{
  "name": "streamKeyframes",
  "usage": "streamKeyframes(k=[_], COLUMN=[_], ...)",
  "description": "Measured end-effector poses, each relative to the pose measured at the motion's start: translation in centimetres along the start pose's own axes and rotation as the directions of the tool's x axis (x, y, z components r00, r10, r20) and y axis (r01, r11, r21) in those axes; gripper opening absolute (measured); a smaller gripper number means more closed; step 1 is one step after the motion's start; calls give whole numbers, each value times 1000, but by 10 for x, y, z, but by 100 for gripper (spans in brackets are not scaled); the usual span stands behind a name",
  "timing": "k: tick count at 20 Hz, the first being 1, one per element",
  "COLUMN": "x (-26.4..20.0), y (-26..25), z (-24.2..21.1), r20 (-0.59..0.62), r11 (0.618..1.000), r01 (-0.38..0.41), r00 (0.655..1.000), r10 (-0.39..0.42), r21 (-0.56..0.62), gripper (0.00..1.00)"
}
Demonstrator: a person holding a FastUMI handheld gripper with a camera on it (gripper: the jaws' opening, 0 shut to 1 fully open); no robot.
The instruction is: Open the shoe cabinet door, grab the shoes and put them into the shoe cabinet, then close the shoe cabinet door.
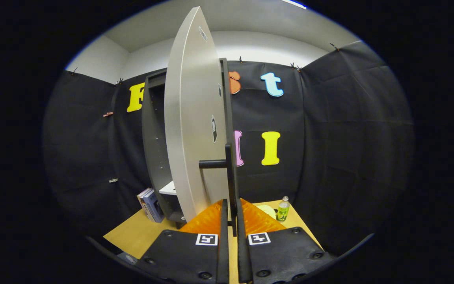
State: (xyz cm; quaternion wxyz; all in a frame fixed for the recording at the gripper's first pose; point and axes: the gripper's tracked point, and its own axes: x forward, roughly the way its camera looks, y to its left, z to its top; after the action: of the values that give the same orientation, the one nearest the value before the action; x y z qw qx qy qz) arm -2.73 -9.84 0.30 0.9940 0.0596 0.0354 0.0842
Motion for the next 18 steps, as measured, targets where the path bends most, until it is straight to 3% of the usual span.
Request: streamKeyframes(k=[4, 8, 13, 16, 18], x=[-4, -18, -44, -56, -49], y=[3, 0, 19, 59, 86], z=[1, 2, -32, -75, -122], r20=[2, 13, -43, -125, -191], r11=[999, 999, 996, 1000, 999], r01=[-46, 22, 23, -22, -33], r00=[999, 1000, 999, 992, 981], r10=[46, -22, -27, 19, 30], r21=[1, -33, -86, -21, -13], gripper=[14, 14, 35, 73, 82])
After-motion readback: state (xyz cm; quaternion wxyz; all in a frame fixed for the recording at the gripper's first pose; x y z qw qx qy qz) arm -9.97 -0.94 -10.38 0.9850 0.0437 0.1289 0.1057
